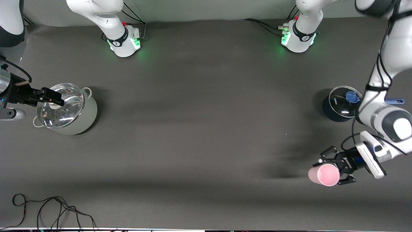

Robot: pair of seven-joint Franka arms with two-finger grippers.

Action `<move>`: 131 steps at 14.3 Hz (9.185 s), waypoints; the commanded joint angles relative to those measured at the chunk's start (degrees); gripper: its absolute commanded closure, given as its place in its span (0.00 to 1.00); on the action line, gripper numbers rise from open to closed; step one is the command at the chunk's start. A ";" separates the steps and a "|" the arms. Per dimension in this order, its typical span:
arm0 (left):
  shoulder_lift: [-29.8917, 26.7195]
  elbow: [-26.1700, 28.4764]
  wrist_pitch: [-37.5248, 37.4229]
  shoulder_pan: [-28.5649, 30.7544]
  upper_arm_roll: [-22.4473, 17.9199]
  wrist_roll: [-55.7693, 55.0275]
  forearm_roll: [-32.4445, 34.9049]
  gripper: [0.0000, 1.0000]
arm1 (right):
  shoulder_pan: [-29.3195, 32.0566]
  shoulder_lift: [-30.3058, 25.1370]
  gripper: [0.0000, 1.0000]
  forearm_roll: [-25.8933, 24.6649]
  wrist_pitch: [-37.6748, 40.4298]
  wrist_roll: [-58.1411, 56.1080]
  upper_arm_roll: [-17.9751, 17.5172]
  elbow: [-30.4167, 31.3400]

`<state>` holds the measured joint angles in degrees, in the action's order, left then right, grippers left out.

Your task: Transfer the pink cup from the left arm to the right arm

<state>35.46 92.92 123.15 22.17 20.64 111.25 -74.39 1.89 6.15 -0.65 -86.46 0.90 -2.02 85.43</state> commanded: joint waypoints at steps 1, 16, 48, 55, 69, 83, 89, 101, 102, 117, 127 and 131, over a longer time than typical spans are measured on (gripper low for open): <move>-14.07 15.42 6.29 0.24 3.68 -1.30 -6.79 0.76 | -0.39 0.61 0.00 2.57 1.20 3.04 0.17 -1.58; -32.74 25.91 45.40 -6.24 34.81 -8.06 -26.58 0.85 | -19.53 5.17 0.02 12.43 -0.55 61.81 0.08 -9.65; -31.77 24.77 49.90 -10.22 34.73 -8.15 -30.55 0.84 | -44.86 26.28 0.05 5.05 -20.24 109.67 0.17 -28.39; -31.60 24.77 49.90 -10.30 34.73 -8.42 -30.47 0.82 | -44.78 26.45 1.00 5.05 -20.24 107.47 0.17 -28.48; -31.24 24.33 49.90 -9.87 34.64 -8.50 -30.46 0.01 | -43.81 25.75 1.00 5.14 -19.98 101.59 0.96 -28.48; -26.59 26.43 26.46 8.49 33.85 -10.70 -21.42 0.01 | -22.38 15.65 1.00 9.09 -6.97 51.78 1.05 -13.47; -25.44 27.67 12.31 17.02 33.76 -21.32 -3.51 0.01 | -15.43 15.12 1.00 8.48 -8.54 32.35 4.29 -4.15; -25.00 22.66 -3.36 22.04 31.39 -58.65 39.72 0.01 | -14.81 16.87 1.00 7.68 -38.94 14.05 13.26 23.10; -24.83 21.87 -3.62 22.04 31.39 -61.65 43.33 0.01 | -14.72 17.66 1.00 7.68 -40.79 13.43 13.27 23.90; -25.27 -0.35 -33.83 21.25 30.07 -94.68 78.16 0.00 | -12.87 9.26 0.00 8.21 -35.29 9.56 13.62 24.87; -29.13 -6.44 -41.60 23.36 29.01 -105.10 82.30 0.00 | -13.05 -3.08 0.00 2.51 -5.43 9.56 13.97 5.65; -32.38 -2.23 -35.89 23.36 29.01 -105.18 81.95 0.00 | -12.52 -2.55 0.00 1.97 1.29 9.04 14.14 0.61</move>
<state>7.01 86.53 83.80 45.29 49.91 6.87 7.42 -11.05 1.67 2.25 -87.45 11.67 11.88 89.13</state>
